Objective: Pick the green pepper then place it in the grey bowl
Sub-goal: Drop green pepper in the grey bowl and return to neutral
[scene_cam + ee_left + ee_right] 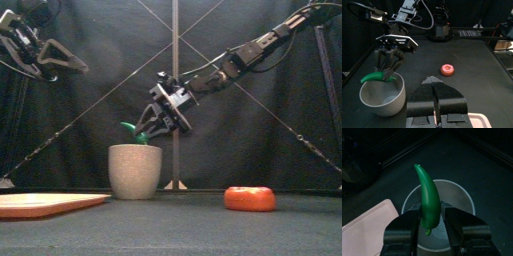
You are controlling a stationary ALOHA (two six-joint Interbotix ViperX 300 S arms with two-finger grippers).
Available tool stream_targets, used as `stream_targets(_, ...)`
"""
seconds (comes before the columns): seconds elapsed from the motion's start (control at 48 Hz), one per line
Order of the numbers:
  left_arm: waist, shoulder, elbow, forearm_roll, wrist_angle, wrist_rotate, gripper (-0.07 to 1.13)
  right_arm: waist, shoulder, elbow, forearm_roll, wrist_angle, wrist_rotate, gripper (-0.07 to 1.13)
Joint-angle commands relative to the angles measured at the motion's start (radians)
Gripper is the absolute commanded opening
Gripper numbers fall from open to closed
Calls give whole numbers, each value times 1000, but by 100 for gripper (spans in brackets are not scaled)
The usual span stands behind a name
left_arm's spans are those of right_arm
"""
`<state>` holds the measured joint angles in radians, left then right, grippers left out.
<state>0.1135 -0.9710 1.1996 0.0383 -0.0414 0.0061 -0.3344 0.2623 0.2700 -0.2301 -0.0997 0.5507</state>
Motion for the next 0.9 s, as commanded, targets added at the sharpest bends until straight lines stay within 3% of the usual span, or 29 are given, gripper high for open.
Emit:
stream_targets(0.021, 2, 3, -15, 2, -9, 0, 10, -6, -21, -12, -2, -5, 0, 73)
stream_targets(0.229, 2, 3, -12, 2, -9, 0, 10, -5, -21, -5, -2, -5, 0, 90)
stream_targets(0.583, 2, 3, -12, -2, -9, 0, 10, 11, -89, 31, -23, -6, -5, 90)
stream_targets(0.896, 2, 3, -8, -2, -9, 0, 10, 11, -307, 290, -21, -123, 0, 90)
